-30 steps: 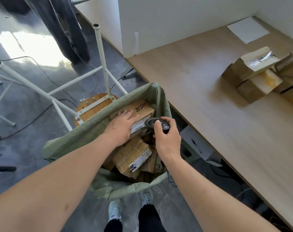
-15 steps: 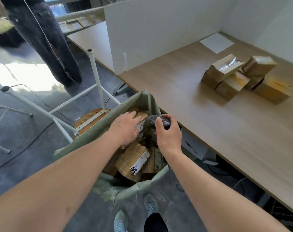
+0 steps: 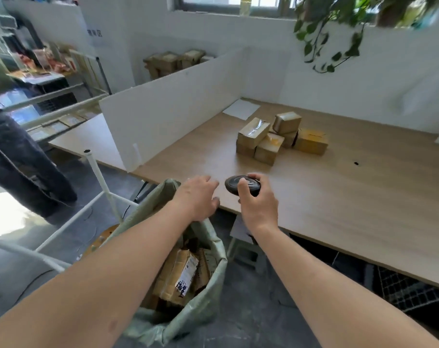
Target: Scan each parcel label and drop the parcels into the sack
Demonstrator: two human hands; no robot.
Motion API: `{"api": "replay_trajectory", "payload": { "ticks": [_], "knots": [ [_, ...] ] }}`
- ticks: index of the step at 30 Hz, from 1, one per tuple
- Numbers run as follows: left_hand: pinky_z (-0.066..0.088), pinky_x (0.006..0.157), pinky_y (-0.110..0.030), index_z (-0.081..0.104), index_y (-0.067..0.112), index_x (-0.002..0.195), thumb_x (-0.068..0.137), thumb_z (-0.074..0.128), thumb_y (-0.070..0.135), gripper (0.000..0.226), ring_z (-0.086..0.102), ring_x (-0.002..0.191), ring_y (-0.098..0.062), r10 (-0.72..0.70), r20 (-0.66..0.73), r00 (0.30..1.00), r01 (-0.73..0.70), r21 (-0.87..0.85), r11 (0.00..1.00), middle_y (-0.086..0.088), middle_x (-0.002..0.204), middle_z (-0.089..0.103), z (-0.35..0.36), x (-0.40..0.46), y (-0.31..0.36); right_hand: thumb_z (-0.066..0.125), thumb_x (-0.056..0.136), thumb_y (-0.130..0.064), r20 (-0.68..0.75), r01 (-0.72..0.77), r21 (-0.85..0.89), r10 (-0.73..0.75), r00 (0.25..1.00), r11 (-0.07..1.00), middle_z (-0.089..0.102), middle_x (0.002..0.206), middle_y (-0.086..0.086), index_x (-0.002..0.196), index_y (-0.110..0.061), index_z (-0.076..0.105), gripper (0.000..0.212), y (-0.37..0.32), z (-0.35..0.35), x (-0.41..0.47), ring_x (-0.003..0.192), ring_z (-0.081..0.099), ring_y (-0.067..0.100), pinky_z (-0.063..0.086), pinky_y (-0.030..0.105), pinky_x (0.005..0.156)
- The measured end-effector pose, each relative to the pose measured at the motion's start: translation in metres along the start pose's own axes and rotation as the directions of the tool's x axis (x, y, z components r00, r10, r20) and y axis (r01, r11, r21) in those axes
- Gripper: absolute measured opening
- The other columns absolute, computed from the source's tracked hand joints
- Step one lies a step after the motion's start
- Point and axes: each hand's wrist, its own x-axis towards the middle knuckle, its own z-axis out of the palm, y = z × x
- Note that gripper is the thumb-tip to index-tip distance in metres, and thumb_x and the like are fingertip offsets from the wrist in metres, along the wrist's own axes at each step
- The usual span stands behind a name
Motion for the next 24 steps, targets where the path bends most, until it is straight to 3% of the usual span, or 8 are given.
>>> {"api": "replay_trajectory", "payload": {
  "ticks": [3, 8, 17, 24],
  "knots": [
    [0.043, 0.112, -0.045, 0.052, 0.016, 0.146, 0.103, 0.052, 0.043, 0.050, 0.051, 0.133, -0.030, 0.042, -0.028, 0.999, -0.042, 0.012, 0.999, -0.007, 0.145, 0.054, -0.015, 0.025, 0.036, 0.050, 0.082, -0.069, -0.044, 0.020, 0.017, -0.019, 0.999, 1.000, 0.068, 0.105, -0.017, 0.120, -0.044, 0.058, 0.046, -0.005, -0.041, 0.015, 0.096, 0.073, 0.020, 0.064, 0.053, 0.086],
    [0.047, 0.110, -0.043, 0.053, 0.019, 0.148, 0.102, 0.056, 0.042, 0.051, 0.053, 0.131, -0.026, 0.092, -0.076, 0.993, -0.092, -0.002, 0.996, -0.003, 0.143, 0.056, -0.031, 0.076, 0.109, 0.057, 0.097, -0.057, -0.104, 0.044, 0.000, -0.044, 0.994, 0.999, 0.070, 0.107, -0.011, 0.125, -0.041, 0.057, 0.033, 0.007, -0.111, 0.056, 0.095, 0.073, 0.018, 0.065, 0.051, 0.084],
    [0.046, 0.113, -0.042, 0.049, 0.022, 0.154, 0.101, 0.060, 0.041, 0.057, 0.050, 0.138, -0.027, 0.047, -0.046, 0.998, -0.049, -0.058, 0.997, -0.002, 0.154, 0.050, -0.025, 0.171, 0.224, 0.060, 0.104, -0.050, -0.078, 0.036, -0.018, -0.037, 0.996, 0.999, 0.071, 0.114, -0.005, 0.128, -0.037, 0.058, 0.028, 0.052, -0.219, 0.150, 0.099, 0.072, 0.019, 0.066, 0.045, 0.083],
    [0.043, 0.115, -0.044, 0.050, 0.021, 0.152, 0.101, 0.058, 0.043, 0.056, 0.048, 0.140, -0.030, 0.006, 0.051, 0.999, -0.004, -0.030, 1.000, -0.005, 0.156, 0.048, -0.002, 0.248, 0.240, 0.051, 0.086, -0.067, -0.080, -0.049, 0.001, 0.049, 0.996, 0.999, 0.070, 0.106, -0.013, 0.119, -0.046, 0.056, 0.039, 0.080, -0.241, 0.221, 0.097, 0.073, 0.019, 0.066, 0.053, 0.081]
  ]
}}
